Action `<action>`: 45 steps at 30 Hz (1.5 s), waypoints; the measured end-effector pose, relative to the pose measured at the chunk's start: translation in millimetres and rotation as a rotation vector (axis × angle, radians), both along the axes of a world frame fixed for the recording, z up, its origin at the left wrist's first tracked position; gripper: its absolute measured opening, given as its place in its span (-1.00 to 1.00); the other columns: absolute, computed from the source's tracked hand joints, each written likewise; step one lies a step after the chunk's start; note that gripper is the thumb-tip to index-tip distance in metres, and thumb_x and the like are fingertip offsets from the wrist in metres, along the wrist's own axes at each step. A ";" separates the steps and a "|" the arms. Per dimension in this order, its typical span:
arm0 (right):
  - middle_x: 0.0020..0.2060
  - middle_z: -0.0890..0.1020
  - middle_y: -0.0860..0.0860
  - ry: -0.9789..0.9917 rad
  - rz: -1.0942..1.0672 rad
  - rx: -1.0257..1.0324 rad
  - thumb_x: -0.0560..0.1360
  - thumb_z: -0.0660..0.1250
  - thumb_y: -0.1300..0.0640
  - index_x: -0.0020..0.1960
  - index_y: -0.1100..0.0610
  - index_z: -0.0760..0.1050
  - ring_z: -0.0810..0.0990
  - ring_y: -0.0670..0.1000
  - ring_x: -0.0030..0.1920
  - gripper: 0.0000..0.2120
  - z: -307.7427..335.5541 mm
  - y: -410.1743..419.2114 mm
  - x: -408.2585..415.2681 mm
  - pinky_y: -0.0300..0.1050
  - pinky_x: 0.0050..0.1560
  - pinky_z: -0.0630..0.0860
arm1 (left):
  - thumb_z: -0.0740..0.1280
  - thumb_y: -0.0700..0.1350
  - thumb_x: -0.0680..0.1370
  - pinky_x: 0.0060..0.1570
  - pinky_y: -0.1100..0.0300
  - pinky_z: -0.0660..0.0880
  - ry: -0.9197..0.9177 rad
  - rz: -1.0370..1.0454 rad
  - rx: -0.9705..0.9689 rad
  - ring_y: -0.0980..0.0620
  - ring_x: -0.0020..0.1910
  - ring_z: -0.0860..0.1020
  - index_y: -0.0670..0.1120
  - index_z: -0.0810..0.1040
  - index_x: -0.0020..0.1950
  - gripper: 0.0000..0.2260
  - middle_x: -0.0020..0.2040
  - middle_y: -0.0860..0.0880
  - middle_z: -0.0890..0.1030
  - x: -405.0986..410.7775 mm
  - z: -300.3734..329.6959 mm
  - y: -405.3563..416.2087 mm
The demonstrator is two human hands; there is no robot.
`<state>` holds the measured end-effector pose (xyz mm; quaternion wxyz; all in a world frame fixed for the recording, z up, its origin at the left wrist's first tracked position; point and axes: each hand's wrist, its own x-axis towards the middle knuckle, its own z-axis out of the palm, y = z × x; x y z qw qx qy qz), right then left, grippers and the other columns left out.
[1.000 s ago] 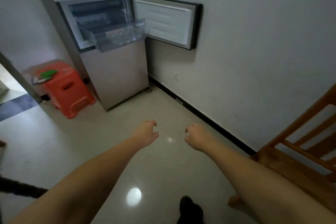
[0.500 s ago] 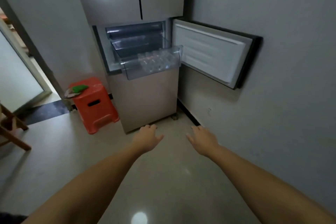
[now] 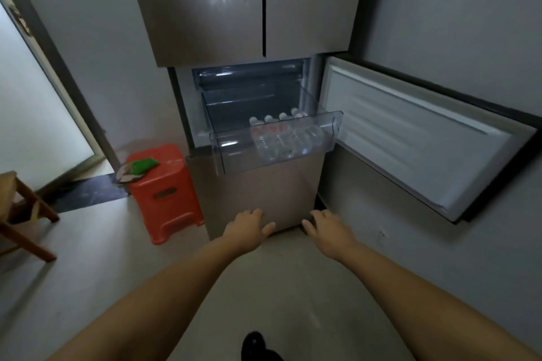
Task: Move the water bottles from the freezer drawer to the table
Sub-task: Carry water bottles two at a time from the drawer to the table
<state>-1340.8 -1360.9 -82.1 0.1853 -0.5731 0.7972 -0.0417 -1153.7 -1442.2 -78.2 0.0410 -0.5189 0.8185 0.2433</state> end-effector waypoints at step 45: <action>0.22 0.47 0.17 -0.207 0.389 0.263 0.59 0.17 0.00 0.34 0.16 0.35 0.53 0.17 0.12 -0.62 -31.2 -561.4 -122.6 -0.05 0.06 0.50 | 0.31 -0.06 0.53 0.07 -0.05 0.58 0.381 0.473 0.395 -0.12 -0.03 0.64 -0.19 0.56 0.08 -0.77 0.02 -0.19 0.66 -158.3 -27.7 -475.5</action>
